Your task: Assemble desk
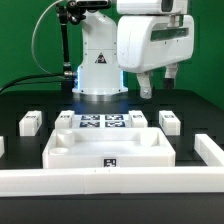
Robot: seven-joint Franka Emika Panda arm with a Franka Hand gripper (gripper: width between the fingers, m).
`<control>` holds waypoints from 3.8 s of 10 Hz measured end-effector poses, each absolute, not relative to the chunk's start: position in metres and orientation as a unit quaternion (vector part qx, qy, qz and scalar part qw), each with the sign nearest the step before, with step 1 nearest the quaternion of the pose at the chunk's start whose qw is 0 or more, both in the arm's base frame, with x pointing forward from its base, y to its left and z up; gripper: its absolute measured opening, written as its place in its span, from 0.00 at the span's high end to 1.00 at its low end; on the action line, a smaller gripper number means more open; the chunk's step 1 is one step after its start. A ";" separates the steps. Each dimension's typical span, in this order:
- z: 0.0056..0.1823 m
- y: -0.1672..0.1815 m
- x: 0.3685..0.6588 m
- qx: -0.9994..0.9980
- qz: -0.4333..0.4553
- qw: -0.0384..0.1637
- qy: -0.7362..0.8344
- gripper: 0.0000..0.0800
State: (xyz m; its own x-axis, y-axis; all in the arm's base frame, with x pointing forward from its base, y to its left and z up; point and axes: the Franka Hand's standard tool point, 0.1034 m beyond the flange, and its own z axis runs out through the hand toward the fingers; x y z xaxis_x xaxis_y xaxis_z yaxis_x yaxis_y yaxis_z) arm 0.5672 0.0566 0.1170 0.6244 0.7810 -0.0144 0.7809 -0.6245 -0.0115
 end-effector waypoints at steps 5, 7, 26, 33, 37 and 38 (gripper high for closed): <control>0.117 0.057 0.567 -0.901 0.009 0.002 -0.433 0.19; 0.117 0.056 0.567 -0.897 0.009 0.002 -0.442 0.19; 0.018 -0.017 0.491 -0.724 0.010 0.026 -0.689 0.51; 0.018 -0.017 0.490 -0.724 0.010 0.027 -0.689 0.93; 0.018 -0.017 0.490 -0.724 0.010 0.027 -0.689 0.93; 0.018 -0.020 0.492 -0.726 0.007 0.024 -0.688 0.93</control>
Offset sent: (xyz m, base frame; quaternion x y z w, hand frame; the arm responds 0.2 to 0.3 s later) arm 0.0000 0.0000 0.0000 0.0000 0.0000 0.0000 1.0000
